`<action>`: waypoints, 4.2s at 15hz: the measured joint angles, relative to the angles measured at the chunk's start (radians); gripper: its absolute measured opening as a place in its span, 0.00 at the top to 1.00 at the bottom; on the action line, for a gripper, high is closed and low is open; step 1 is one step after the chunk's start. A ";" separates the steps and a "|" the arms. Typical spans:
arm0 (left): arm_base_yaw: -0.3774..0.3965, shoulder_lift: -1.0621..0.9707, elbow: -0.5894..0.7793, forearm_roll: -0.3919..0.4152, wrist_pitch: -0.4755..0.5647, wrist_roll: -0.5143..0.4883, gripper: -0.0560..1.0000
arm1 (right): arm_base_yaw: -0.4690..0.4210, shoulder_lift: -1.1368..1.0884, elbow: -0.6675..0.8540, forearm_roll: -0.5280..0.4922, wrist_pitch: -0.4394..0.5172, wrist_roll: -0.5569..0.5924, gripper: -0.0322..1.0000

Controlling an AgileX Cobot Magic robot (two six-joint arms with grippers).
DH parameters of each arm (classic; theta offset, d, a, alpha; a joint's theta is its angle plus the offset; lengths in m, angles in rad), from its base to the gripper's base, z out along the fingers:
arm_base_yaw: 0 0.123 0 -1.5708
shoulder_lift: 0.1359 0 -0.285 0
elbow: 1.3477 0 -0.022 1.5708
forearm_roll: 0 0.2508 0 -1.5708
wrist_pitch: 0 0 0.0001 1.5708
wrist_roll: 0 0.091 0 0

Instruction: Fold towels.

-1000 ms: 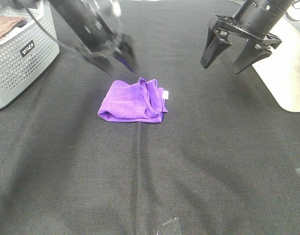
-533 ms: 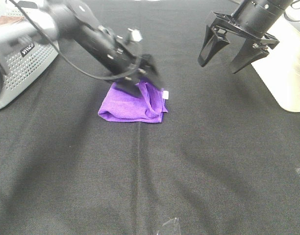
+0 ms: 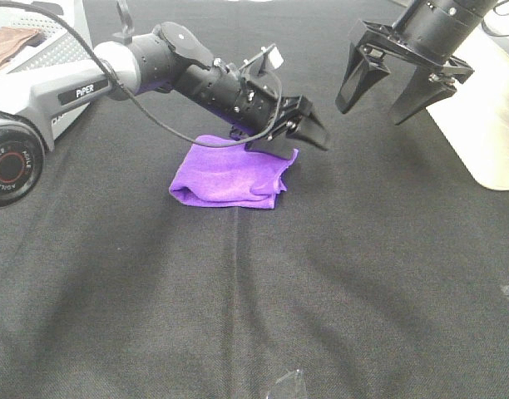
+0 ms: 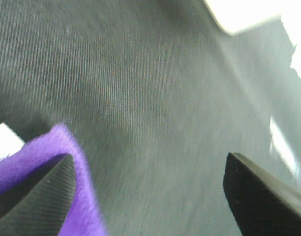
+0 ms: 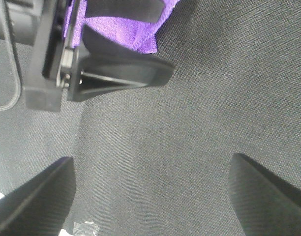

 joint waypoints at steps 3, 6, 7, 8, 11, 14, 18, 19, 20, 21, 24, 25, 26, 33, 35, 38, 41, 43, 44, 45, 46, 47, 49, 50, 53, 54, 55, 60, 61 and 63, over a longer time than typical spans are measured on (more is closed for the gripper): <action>0.033 -0.051 -0.106 0.249 0.151 -0.090 0.23 | 0.000 -0.052 0.000 0.000 0.000 0.000 0.19; 0.041 -0.130 -0.189 0.559 0.181 -0.252 0.23 | 0.000 -0.126 0.000 -0.004 0.002 0.024 0.19; 0.043 -0.171 -0.189 0.697 0.183 -0.312 0.23 | 0.000 -0.160 0.000 -0.022 0.002 0.054 0.19; 0.056 -0.204 -0.186 0.754 0.186 -0.346 0.23 | 0.000 -0.187 0.000 -0.041 0.003 0.072 0.19; 0.187 -0.380 -0.042 0.781 0.185 -0.379 0.23 | 0.000 -0.290 0.000 -0.122 0.004 0.113 0.19; 0.360 -0.623 0.221 0.795 0.185 -0.375 0.23 | 0.000 -0.387 0.006 -0.171 0.005 0.133 0.19; 0.509 -1.087 0.751 0.782 0.185 -0.307 0.23 | 0.000 -0.673 0.259 -0.175 -0.001 0.138 0.19; 0.515 -1.216 0.881 0.782 0.186 -0.303 0.23 | 0.000 -0.789 0.371 -0.174 0.000 0.139 0.19; 0.515 -1.367 1.015 0.780 0.187 -0.300 0.23 | 0.000 -0.897 0.472 -0.174 0.001 0.143 0.19; 0.515 -1.511 1.123 0.776 0.188 -0.299 0.23 | 0.000 -1.020 0.569 -0.174 0.002 0.153 0.19; 0.515 -1.883 1.427 0.774 0.189 -0.299 0.23 | 0.000 -1.349 0.841 -0.174 0.004 0.158 0.19; 0.515 -2.022 1.519 0.775 0.189 -0.299 0.23 | 0.000 -1.457 0.912 -0.174 0.005 0.158 0.19; 0.515 -2.163 1.598 0.780 0.189 -0.300 0.23 | 0.000 -1.546 0.985 -0.175 0.005 0.158 0.19; 0.515 -2.701 1.830 0.839 0.196 -0.358 0.23 | 0.000 -1.996 1.239 -0.248 -0.077 0.167 0.19; 0.515 -2.704 1.837 0.839 0.197 -0.405 0.23 | 0.000 -2.003 1.240 -0.264 -0.084 0.178 0.19; 0.515 -2.704 1.849 0.838 0.160 -0.432 0.23 | 0.000 -2.003 1.250 -0.316 -0.115 0.182 0.19; 0.515 -2.704 1.886 0.810 0.077 -0.435 0.23 | 0.000 -2.003 1.257 -0.341 -0.113 0.187 0.19; 0.515 -2.704 1.889 0.808 0.071 -0.435 0.23 | 0.000 -2.003 1.257 -0.342 -0.113 0.189 0.19; 0.515 -2.704 1.889 0.806 0.068 -0.435 0.23 | 0.000 -2.003 1.257 -0.342 -0.113 0.189 0.19; 0.515 -2.704 1.889 0.805 0.063 -0.435 0.23 | 0.000 -2.003 1.257 -0.342 -0.113 0.189 0.19; 0.508 -2.704 1.889 0.805 0.059 -0.435 0.23 | 0.000 -2.003 1.257 -0.342 -0.113 0.189 0.19; 0.489 -2.704 1.889 0.805 0.058 -0.435 0.23 | 0.000 -2.003 1.257 -0.342 -0.113 0.189 0.19; 0.461 -2.704 1.889 0.805 0.058 -0.435 0.23 | 0.000 -2.003 1.257 -0.342 -0.113 0.189 0.19; 0.459 -2.704 1.889 0.805 0.058 -0.435 0.23 | 0.000 -2.003 1.257 -0.342 -0.113 0.189 0.19; 0.457 -2.704 1.889 0.805 0.058 -0.440 0.23 | 0.000 -2.003 1.257 -0.342 -0.113 0.189 0.19; 0.457 -2.704 1.889 0.801 0.058 -0.443 0.23 | -0.001 -2.003 1.257 -0.342 -0.113 0.189 0.19; 0.457 -2.704 1.889 0.788 0.058 -0.443 0.23 | -0.016 -2.003 1.257 -0.342 -0.113 0.189 0.19; 0.457 -2.704 1.889 0.771 0.057 -0.439 0.23 | -0.054 -2.003 1.257 -0.341 -0.113 0.190 0.19; 0.457 -2.704 1.889 0.770 0.057 -0.439 0.23 | -0.054 -2.003 1.257 -0.341 -0.113 0.190 0.19; 0.457 -2.704 1.889 0.763 0.057 -0.439 0.23 | -0.054 -2.003 1.257 -0.341 -0.113 0.190 0.19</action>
